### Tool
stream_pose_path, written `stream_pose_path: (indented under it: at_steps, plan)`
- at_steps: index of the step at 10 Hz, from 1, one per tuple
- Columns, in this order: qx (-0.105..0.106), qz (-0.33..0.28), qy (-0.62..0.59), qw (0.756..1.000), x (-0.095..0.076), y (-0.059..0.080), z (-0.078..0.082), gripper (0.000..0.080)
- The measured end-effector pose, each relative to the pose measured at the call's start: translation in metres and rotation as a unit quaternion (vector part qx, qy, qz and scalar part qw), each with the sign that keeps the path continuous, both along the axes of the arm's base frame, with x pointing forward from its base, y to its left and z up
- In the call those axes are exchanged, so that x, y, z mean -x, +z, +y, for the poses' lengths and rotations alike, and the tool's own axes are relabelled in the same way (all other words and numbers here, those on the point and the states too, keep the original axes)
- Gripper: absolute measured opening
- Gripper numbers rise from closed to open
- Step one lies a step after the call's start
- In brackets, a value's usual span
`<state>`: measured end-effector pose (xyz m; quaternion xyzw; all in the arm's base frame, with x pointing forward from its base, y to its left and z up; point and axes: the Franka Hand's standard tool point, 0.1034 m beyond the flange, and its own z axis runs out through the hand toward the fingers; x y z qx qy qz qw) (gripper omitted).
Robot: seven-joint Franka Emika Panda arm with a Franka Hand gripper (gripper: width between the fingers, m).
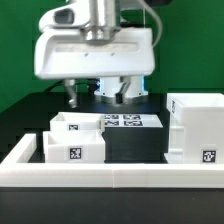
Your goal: Assemble drawer
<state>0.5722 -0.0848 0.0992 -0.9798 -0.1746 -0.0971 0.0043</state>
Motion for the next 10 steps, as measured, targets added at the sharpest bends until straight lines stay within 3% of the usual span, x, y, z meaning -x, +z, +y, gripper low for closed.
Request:
stream_pose_path:
  at_steps: [1, 3, 4, 5, 6, 7, 10]
  plan:
    - [0.0, 0.008, -0.005, 1.0, 0.003, -0.01, -0.006, 0.0649]
    - [-0.004, 0.018, -0.012, 1.0, 0.003, -0.011, -0.002, 0.0649]
    - [-0.007, 0.071, -0.01, 0.997, 0.007, -0.013, 0.006, 0.0649]
    - [-0.004, 0.082, -0.004, 0.997, 0.001, -0.017, 0.004, 0.0649]
    - [-0.004, 0.107, -0.002, 0.994, 0.005, -0.03, 0.003, 0.0649]
    - [0.001, 0.098, -0.004, 0.995, 0.004, -0.038, 0.0, 0.0649]
    - [0.01, 0.094, -0.009, 0.996, 0.022, -0.06, -0.001, 0.0649]
